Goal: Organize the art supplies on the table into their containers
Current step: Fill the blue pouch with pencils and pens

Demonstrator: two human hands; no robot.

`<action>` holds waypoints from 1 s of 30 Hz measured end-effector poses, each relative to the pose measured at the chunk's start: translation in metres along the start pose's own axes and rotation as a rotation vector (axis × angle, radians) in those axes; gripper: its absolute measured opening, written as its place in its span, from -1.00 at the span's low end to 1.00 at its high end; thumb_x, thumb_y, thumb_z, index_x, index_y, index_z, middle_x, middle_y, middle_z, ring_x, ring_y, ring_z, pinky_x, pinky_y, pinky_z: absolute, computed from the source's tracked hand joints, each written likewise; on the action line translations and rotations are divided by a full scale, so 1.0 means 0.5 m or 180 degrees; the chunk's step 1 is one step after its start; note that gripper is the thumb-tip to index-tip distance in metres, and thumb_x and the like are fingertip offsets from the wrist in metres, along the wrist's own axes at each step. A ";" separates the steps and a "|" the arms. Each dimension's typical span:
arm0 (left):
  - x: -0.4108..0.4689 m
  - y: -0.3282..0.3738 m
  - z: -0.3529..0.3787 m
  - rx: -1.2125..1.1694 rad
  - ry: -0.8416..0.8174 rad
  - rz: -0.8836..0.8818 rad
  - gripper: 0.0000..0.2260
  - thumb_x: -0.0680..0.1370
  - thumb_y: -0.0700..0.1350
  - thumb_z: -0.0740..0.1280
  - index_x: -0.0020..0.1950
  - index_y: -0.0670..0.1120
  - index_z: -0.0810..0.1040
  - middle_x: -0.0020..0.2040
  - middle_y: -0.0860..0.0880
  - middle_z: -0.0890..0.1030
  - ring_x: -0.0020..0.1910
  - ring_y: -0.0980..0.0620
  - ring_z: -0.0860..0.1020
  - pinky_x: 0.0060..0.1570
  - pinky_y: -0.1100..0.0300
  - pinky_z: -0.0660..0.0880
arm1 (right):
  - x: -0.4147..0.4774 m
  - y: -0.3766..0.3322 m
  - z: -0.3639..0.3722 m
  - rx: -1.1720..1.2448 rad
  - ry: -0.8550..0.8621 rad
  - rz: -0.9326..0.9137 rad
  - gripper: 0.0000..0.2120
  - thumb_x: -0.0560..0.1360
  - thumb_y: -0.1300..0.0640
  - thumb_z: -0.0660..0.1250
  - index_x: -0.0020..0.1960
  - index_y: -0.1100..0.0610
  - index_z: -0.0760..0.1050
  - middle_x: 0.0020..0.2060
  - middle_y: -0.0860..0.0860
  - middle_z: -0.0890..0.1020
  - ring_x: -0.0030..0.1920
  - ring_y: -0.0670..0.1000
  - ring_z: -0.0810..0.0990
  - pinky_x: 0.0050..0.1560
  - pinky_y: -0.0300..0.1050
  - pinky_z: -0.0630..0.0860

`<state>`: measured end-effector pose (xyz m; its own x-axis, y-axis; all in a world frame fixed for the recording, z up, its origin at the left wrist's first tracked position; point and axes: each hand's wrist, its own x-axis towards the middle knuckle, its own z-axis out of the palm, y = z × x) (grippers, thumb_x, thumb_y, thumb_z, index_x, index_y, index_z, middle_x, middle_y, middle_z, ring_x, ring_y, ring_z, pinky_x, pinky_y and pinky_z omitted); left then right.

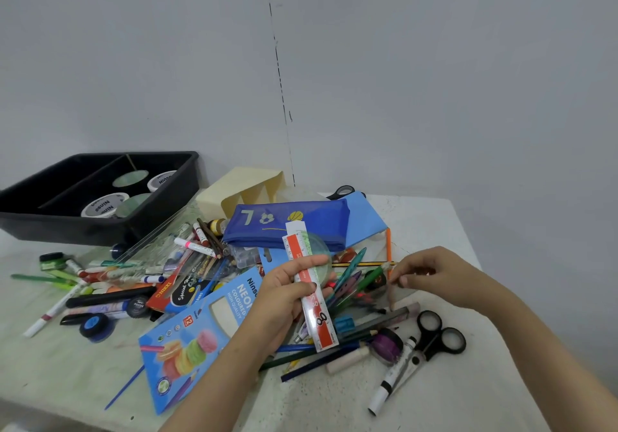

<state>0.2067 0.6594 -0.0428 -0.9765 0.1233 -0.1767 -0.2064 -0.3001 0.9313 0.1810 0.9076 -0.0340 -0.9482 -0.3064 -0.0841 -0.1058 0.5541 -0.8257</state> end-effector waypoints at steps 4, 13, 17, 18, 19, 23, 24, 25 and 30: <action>0.002 0.002 -0.003 -0.0263 0.0017 0.0105 -0.72 0.58 -0.37 0.09 0.08 -0.23 0.58 0.01 -0.12 0.67 -0.02 -0.10 0.65 -0.01 0.06 0.60 | 0.000 0.006 -0.028 0.0097 0.0329 -0.0085 -0.65 0.48 0.33 0.34 -0.26 -0.09 0.65 -0.25 -0.02 0.68 -0.21 -0.13 0.57 -0.08 -0.30 0.46; 0.001 0.000 0.011 -0.0707 0.0247 0.0199 -0.69 0.57 -0.45 0.06 0.03 -0.17 0.53 0.08 0.00 0.61 -0.04 -0.12 0.66 -0.14 0.11 0.63 | -0.006 -0.026 0.019 0.1425 0.0865 0.0044 -0.83 0.49 0.36 0.32 -0.11 0.15 0.62 -0.36 0.04 0.62 -0.45 -0.11 0.47 -0.41 -0.35 0.42; 0.002 -0.004 0.027 -0.0390 0.0408 0.0365 -0.70 0.59 -0.42 0.08 -0.02 -0.10 0.53 0.17 0.02 0.55 -0.10 -0.04 0.67 -0.24 0.20 0.60 | -0.004 -0.052 0.085 0.1912 0.1061 0.0067 -0.85 0.49 0.38 0.30 -0.05 0.21 0.60 -0.49 0.05 0.54 -0.52 -0.07 0.51 -0.48 -0.27 0.48; 0.002 -0.004 0.031 -0.0337 0.0442 0.0400 -0.71 0.60 -0.39 0.09 -0.03 -0.09 0.52 0.21 -0.04 0.53 -0.14 -0.01 0.67 -0.26 0.21 0.60 | -0.005 -0.058 0.096 0.2009 0.1078 0.0049 -0.84 0.49 0.38 0.30 -0.02 0.20 0.59 -0.48 0.05 0.54 -0.52 -0.05 0.53 -0.47 -0.26 0.49; 0.002 -0.004 0.034 -0.0308 0.0454 0.0421 -0.73 0.60 -0.37 0.10 -0.02 -0.08 0.51 0.21 -0.11 0.51 -0.19 0.01 0.67 -0.27 0.21 0.59 | -0.006 -0.062 0.105 0.2073 0.1073 0.0008 -0.82 0.49 0.39 0.31 0.00 0.18 0.58 -0.46 0.06 0.55 -0.51 -0.03 0.55 -0.46 -0.24 0.51; 0.003 -0.006 0.040 -0.0236 0.0409 0.0478 -0.74 0.60 -0.29 0.16 -0.08 0.01 0.55 -0.12 -0.18 0.52 -0.31 -0.01 0.54 -0.29 0.11 0.52 | -0.010 -0.076 0.137 0.1984 0.0956 -0.0206 -0.78 0.48 0.39 0.31 0.03 0.14 0.56 -0.46 0.01 0.56 -0.47 0.04 0.59 -0.43 -0.19 0.53; 0.002 -0.005 0.041 -0.0210 0.0387 0.0489 -0.75 0.60 -0.28 0.18 -0.10 0.02 0.55 -0.21 -0.15 0.49 -0.34 -0.01 0.48 -0.31 0.11 0.47 | -0.011 -0.078 0.144 0.1906 0.0926 -0.0241 -0.79 0.48 0.38 0.32 0.03 0.14 0.56 -0.46 0.00 0.57 -0.47 0.05 0.59 -0.42 -0.18 0.53; 0.002 -0.004 0.042 -0.0180 0.0378 0.0504 -0.76 0.59 -0.29 0.19 -0.08 0.01 0.55 -0.25 -0.12 0.48 -0.35 0.01 0.45 -0.33 0.13 0.45 | -0.012 -0.077 0.149 0.1817 0.0904 -0.0282 -0.80 0.47 0.38 0.34 0.02 0.13 0.56 -0.45 0.00 0.59 -0.47 0.05 0.59 -0.42 -0.15 0.53; 0.000 -0.004 0.044 -0.0012 0.0464 0.0420 -0.70 0.56 -0.41 0.14 -0.01 -0.05 0.53 -0.06 -0.13 0.65 -0.20 -0.03 0.62 -0.23 0.09 0.58 | -0.015 -0.071 0.159 0.1068 0.0897 -0.0581 -0.79 0.44 0.26 0.41 -0.08 -0.04 0.56 -0.34 0.07 0.65 -0.34 0.01 0.58 -0.29 -0.17 0.53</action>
<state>0.2086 0.6808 -0.0379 -0.9937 -0.0556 -0.0976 -0.0759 -0.3081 0.9483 0.2158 0.8286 -0.0487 -0.9723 -0.1280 0.1954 -0.2196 0.2158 -0.9514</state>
